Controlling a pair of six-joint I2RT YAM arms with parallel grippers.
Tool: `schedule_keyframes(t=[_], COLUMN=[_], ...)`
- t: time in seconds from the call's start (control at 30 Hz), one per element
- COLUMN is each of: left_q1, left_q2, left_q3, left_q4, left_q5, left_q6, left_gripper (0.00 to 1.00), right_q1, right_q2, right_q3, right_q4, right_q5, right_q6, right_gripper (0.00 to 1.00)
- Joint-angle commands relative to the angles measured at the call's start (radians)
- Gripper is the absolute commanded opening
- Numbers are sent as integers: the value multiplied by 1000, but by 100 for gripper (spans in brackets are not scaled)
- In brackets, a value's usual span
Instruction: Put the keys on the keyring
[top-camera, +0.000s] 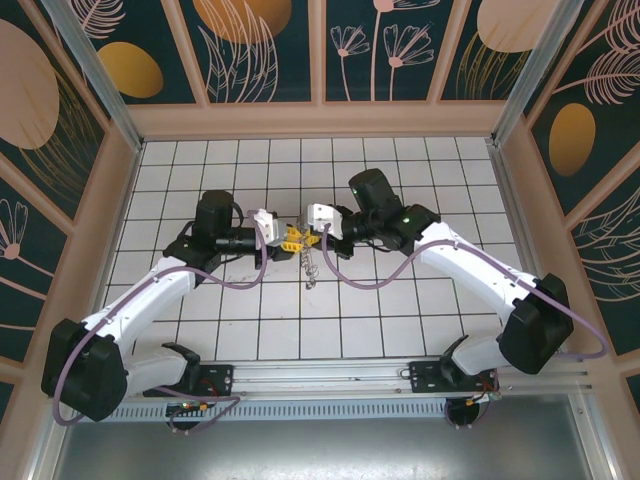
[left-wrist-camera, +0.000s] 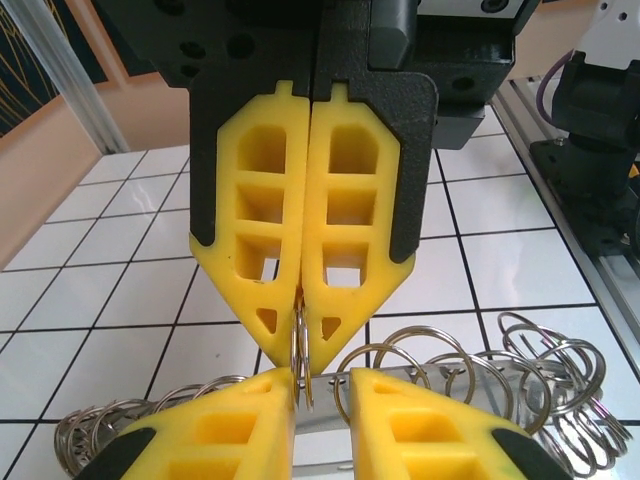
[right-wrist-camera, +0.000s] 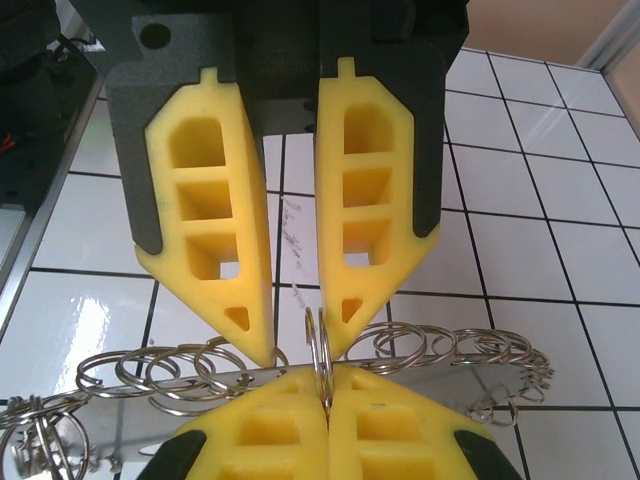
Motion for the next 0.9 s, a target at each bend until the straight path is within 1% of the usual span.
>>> schedule_keyframes(t=[0.0,0.13,0.3,0.4,0.47,0.6,0.67,0.73,0.87], left_q1=[-3,-3,-3,-3,-3,-2,-3,-2,-3], left_q2=[5,-1,-1,0,1,-12,-35,-55,-64], left_q3=[12,9,2,1,3,-7,-31,-51,-69], left_q4=[-11,-7,3,8,8,22,73,123,175], left_q5=[23,22,12,5,3,6,8,15,41], left_q6=[-4,-13,-21,-32,-34,-27,-53,-79,-103], left_gripper=[21,22,20,12,0,0,0,0,0], right_q1=[9,24,36,38,39,39,34,20,-19], right_q2=[8,33,50,48,46,22,-3,-27,-50], right_q3=[50,74,89,87,84,59,31,7,-11], right_q4=[1,-40,-52,-47,-45,-14,6,12,-16], right_q5=[24,76,84,87,86,72,63,47,-4], right_q6=[-25,-46,-52,-49,-47,-34,-28,-24,-24], right_gripper=[0,0,0,0,0,0,12,19,22])
